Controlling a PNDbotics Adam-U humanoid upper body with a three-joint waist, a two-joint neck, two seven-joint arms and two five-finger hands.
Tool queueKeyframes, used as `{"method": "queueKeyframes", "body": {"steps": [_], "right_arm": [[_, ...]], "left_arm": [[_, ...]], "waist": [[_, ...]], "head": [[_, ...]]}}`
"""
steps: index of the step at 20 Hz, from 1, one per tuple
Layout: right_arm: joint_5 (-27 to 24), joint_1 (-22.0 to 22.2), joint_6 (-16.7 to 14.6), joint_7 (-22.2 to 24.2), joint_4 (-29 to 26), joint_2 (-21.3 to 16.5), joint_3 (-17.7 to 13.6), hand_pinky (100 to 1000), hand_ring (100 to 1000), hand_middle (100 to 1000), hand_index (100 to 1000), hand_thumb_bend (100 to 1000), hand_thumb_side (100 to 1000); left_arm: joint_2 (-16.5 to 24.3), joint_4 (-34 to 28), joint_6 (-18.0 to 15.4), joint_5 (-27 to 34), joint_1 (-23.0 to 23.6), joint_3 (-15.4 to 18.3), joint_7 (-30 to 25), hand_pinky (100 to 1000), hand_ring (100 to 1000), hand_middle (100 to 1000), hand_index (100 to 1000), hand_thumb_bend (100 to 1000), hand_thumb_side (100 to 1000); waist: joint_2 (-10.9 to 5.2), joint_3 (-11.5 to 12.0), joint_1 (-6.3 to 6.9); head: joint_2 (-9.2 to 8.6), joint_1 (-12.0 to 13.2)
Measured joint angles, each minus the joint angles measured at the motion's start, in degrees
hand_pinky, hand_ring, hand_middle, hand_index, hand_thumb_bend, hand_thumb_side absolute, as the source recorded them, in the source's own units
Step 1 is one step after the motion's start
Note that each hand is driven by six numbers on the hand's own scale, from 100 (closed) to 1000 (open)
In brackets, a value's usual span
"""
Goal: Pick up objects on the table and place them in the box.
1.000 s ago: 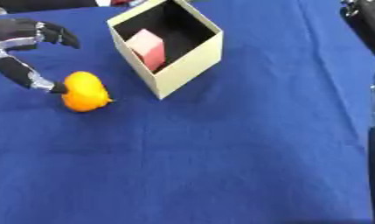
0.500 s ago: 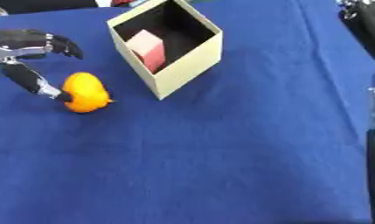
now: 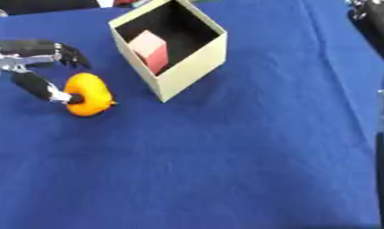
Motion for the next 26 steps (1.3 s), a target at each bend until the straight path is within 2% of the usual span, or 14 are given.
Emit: {"method": "queueKeyframes", "body": {"steps": [6,9,12,18,26], "right_arm": [[0.0,0.3,0.1,-0.1,0.0,0.0,0.0,900,998,626,901,100,663],[0.0,0.5,0.3,-0.3,0.0,0.0,0.0,900,998,625,902,100,664],[0.0,0.5,0.5,-0.5,0.0,0.0,0.0,900,998,625,900,100,664],[0.0,1.0,0.7,-0.7,-0.2,0.0,-0.1,900,998,625,899,100,663],[0.0,1.3,0.8,-0.8,-0.4,0.0,-0.3,899,998,625,897,100,665]], "left_arm": [[-0.1,-0.8,0.5,3.2,0.1,-0.7,-1.5,678,664,629,685,252,506],[0.0,-1.0,0.9,4.3,0.1,-0.7,-2.4,658,638,619,667,189,450],[0.0,-1.4,1.4,5.3,0.2,-0.7,-3.1,649,624,659,688,100,307],[0.5,-2.1,2.0,7.3,0.6,-1.1,-4.3,641,600,681,698,100,176],[1.1,-4.2,2.8,9.1,0.6,-1.0,-4.3,638,577,683,697,100,125]], "waist": [[0.00,0.2,0.01],[-0.02,0.3,0.01],[-0.20,0.4,0.02],[-0.53,0.7,0.02],[-0.87,1.0,0.01]], "head": [[0.00,-0.2],[0.00,-0.3],[0.00,-0.4],[0.00,-0.7],[0.00,-0.9]]}}
